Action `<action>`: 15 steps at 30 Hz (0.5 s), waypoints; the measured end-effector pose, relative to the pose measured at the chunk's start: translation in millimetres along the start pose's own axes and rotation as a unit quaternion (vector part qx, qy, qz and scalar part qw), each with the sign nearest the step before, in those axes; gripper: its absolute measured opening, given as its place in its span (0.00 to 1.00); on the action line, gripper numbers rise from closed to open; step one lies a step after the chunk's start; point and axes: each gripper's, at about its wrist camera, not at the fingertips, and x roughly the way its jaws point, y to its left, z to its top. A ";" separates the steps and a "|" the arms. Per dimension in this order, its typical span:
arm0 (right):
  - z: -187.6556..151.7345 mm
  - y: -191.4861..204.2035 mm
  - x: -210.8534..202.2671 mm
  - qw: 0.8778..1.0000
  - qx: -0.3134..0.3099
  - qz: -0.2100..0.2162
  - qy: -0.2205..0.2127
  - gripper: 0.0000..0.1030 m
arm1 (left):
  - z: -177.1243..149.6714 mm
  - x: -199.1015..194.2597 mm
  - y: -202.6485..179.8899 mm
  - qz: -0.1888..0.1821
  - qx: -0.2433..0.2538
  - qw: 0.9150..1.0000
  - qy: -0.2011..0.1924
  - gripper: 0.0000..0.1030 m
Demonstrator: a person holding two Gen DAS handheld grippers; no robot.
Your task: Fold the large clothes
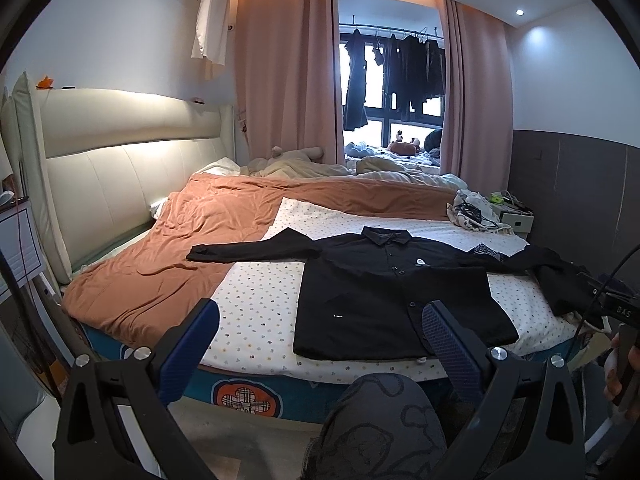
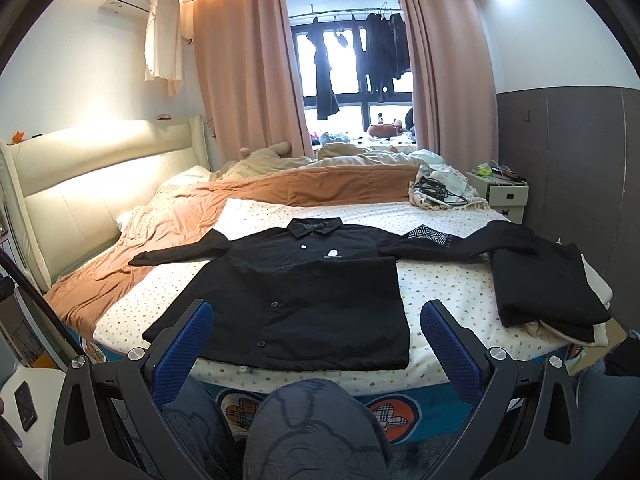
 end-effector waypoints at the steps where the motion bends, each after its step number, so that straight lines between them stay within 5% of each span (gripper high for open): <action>1: 0.4 0.1 0.4 1.000 -0.001 0.000 0.000 1.00 | 0.2 -0.5 -0.2 0.000 0.000 1.000 -0.001 1.00; 15: -5.4 3.2 6.0 1.000 -0.008 -0.002 -0.006 1.00 | -0.9 2.1 -1.0 -0.005 -0.002 1.000 -0.001 1.00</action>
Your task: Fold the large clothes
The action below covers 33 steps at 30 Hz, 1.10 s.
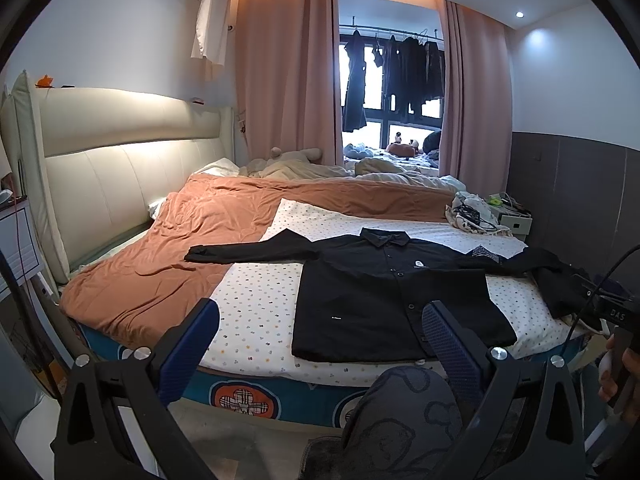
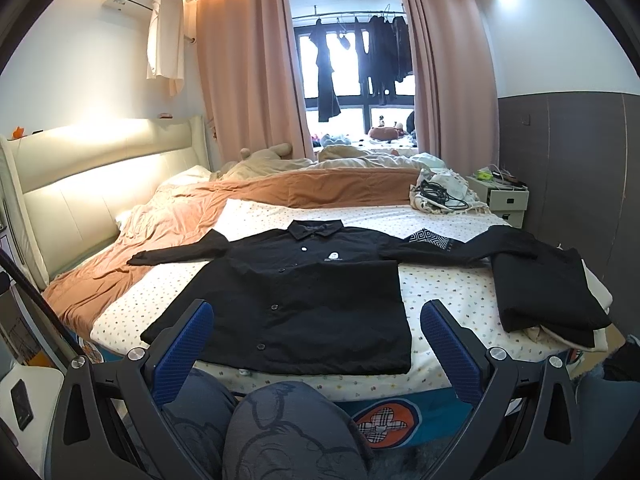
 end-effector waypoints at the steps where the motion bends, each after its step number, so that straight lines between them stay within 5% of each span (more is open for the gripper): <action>1: 0.3 0.1 0.2 1.000 0.000 0.001 -0.001 1.00 | 0.3 0.1 -0.6 -0.001 0.000 1.000 0.000 1.00; 21: 0.8 6.1 25.1 1.000 -0.004 -0.006 0.000 1.00 | 11.7 15.6 9.3 -0.004 -0.006 1.000 0.005 1.00; 33: 43.7 16.3 87.4 1.000 0.000 0.019 0.008 1.00 | 30.1 63.9 27.6 0.016 -0.024 0.999 0.019 1.00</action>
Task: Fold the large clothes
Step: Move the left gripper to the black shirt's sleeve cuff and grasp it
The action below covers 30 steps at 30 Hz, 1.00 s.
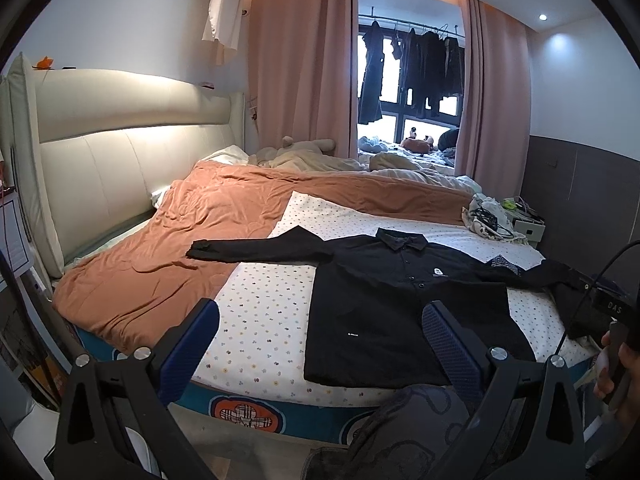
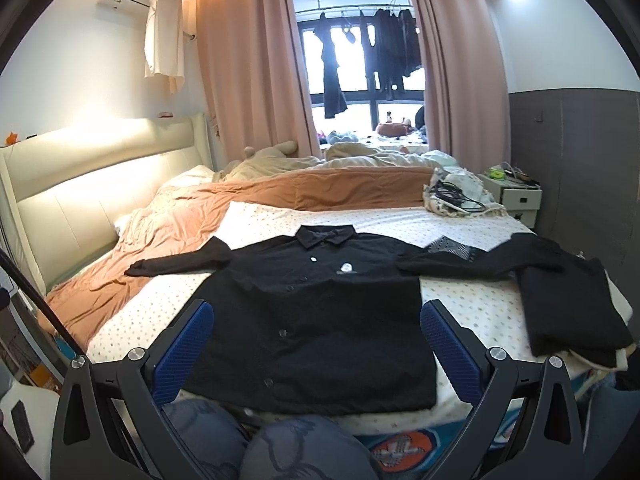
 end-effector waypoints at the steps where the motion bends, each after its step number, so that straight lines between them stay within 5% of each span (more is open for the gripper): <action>1: 4.5 -0.7 7.6 1.000 -0.001 0.004 0.002 1.00 | 3.5 4.4 1.3 0.004 0.000 1.000 0.000 1.00; 12: 57.9 -7.4 102.6 0.999 -0.003 0.044 0.018 1.00 | 50.9 70.4 20.6 0.020 -0.016 1.000 0.001 1.00; 30: 120.6 12.4 281.2 0.993 0.034 0.092 0.061 1.00 | 81.4 207.9 89.7 0.048 -0.084 0.994 0.047 1.00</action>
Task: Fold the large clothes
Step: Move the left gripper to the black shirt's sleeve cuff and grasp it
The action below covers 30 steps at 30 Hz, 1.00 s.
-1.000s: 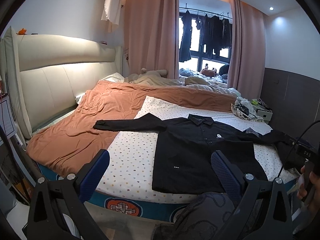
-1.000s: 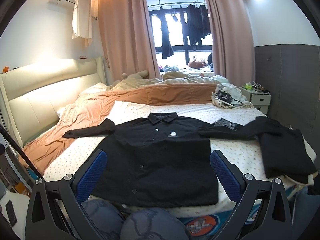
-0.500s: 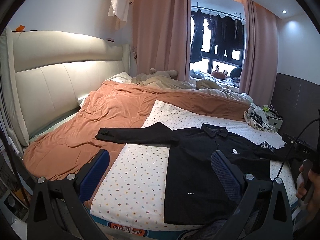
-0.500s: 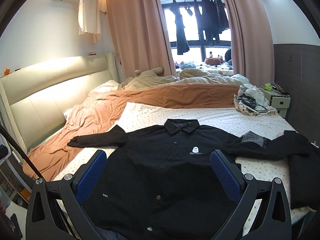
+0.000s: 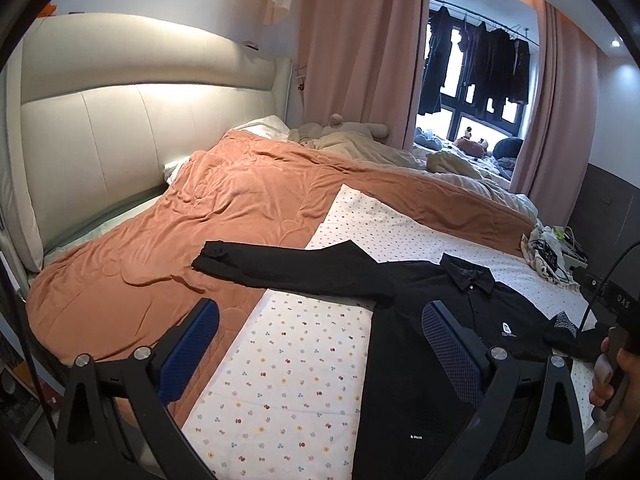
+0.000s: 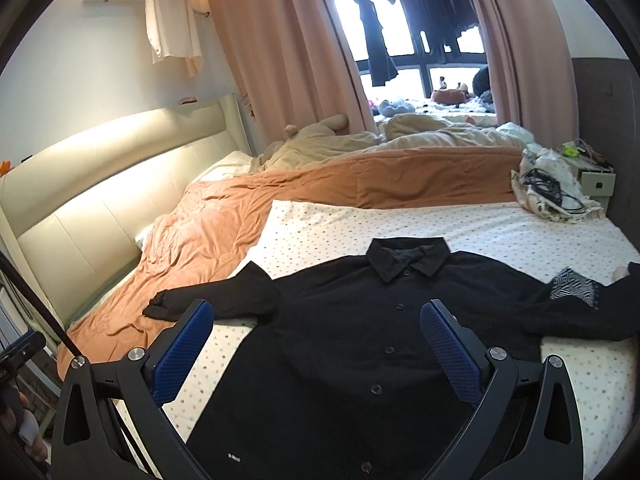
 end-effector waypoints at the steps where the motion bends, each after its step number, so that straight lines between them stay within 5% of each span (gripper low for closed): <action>1: 3.1 -0.8 10.9 1.000 0.001 0.000 0.004 1.00 | 3.6 7.6 6.2 -0.004 -0.008 1.000 0.002 1.00; 13: 47.2 9.5 136.7 0.997 0.005 0.026 0.069 1.00 | 35.2 101.6 61.4 0.026 -0.054 0.998 0.036 0.99; 16: 54.4 5.2 172.8 0.995 0.002 0.017 0.093 1.00 | 37.4 131.1 74.9 0.035 -0.072 0.995 0.052 0.90; 30: 64.9 13.0 295.5 0.989 -0.003 -0.007 0.146 1.00 | 23.9 290.1 133.9 0.057 -0.144 0.973 0.172 0.73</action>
